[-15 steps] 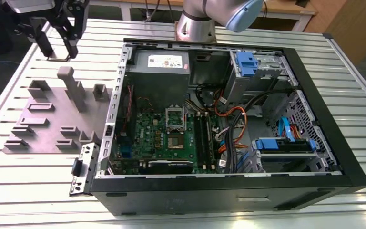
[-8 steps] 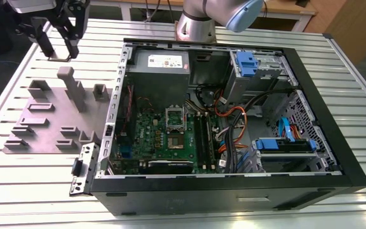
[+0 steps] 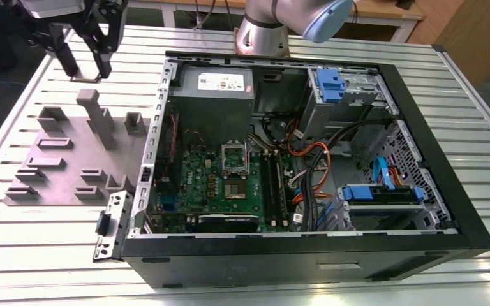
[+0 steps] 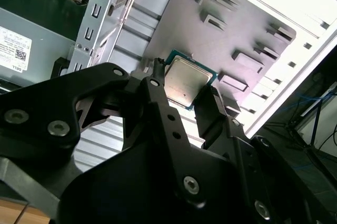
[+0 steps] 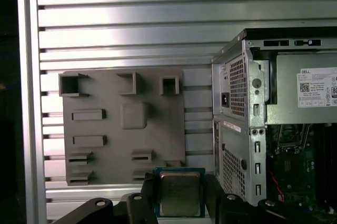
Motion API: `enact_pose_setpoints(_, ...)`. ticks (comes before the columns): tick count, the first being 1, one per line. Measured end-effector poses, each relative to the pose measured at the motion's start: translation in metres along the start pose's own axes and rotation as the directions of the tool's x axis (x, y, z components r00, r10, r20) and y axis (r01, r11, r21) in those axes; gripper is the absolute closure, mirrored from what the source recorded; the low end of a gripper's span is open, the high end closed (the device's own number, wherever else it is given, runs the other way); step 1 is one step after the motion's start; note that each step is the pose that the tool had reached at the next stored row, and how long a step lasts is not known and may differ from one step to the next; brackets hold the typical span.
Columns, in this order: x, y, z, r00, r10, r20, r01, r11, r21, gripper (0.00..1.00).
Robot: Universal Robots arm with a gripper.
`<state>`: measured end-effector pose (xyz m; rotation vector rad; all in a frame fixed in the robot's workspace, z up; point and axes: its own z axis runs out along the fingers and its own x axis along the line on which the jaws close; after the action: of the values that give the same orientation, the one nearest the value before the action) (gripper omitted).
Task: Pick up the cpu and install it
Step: 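Pick up the cpu and move it towards the insertion slot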
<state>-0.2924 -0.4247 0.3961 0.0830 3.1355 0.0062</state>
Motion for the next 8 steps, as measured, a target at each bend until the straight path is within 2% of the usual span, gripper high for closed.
enact_pose_setpoints(8, -0.0135, 0.0007, 0.0003, 1.0000, 0.000, 0.0000, 0.000, 1.0000, 0.0000, 0.53)
